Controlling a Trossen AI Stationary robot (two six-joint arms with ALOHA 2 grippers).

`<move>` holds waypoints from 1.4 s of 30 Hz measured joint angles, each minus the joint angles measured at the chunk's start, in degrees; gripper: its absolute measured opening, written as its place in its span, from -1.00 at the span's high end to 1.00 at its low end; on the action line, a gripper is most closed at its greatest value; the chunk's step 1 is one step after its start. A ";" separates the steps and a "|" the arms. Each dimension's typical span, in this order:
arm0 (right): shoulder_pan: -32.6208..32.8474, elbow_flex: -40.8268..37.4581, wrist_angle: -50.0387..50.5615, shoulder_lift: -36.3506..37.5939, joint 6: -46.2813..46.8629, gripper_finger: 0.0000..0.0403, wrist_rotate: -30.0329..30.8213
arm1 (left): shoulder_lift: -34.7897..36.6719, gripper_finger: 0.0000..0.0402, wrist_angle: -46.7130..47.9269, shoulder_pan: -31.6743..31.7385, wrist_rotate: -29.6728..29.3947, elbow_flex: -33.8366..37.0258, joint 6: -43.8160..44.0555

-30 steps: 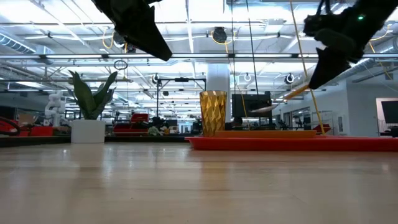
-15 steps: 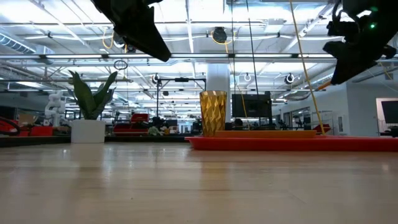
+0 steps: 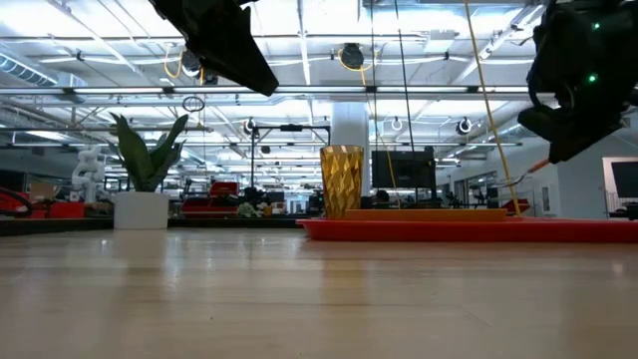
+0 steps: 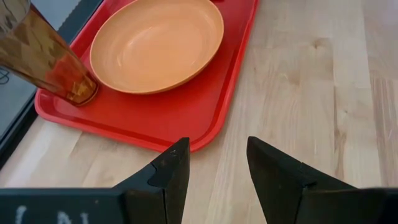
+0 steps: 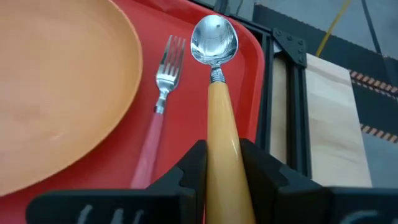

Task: Pick and place plate/cup/fork/spoon on tray
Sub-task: Put the yellow spoon on the red serving tray to the right of the pink fork

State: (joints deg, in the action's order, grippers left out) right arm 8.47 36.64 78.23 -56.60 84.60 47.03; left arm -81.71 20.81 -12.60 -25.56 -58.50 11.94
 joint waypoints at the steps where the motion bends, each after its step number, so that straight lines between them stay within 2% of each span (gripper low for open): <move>1: -0.48 -0.02 0.04 -0.14 0.16 0.71 -0.12 | 0.00 0.19 -0.02 0.00 0.00 0.00 -0.05; 8: -4.00 -0.02 -1.22 -0.47 -2.10 0.71 -1.01 | 0.00 0.19 -0.03 0.00 -0.02 0.00 -0.28; 13: -6.04 0.59 -3.54 -0.53 -6.10 0.71 -5.33 | 0.00 0.19 -0.01 0.00 -0.04 0.00 -2.98; 18: -7.59 2.03 -1.92 -0.52 -6.06 0.71 -6.85 | 0.00 0.19 -0.01 0.00 -0.04 0.00 -2.56; 20: -7.84 2.05 -2.30 -0.60 -4.75 0.71 -9.55 | 0.00 0.19 -0.01 0.00 -0.04 0.00 -2.00; 24: -6.80 2.08 -7.70 -1.11 -3.89 0.71 -13.00 | 0.00 0.19 -0.02 0.00 -0.04 0.00 -1.69; 31: -6.97 1.78 -3.45 -1.20 1.23 0.71 -10.96 | -0.03 0.19 -0.33 0.08 -0.08 0.02 -6.90; 42: -8.34 -4.42 -10.97 -1.44 1.77 0.71 -7.98 | -0.03 0.19 -6.42 1.11 -0.15 0.02 -10.47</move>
State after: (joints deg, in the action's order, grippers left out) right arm 0.13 32.23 67.26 -58.05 86.37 39.04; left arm -81.73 14.39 -11.49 -25.71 -58.48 1.47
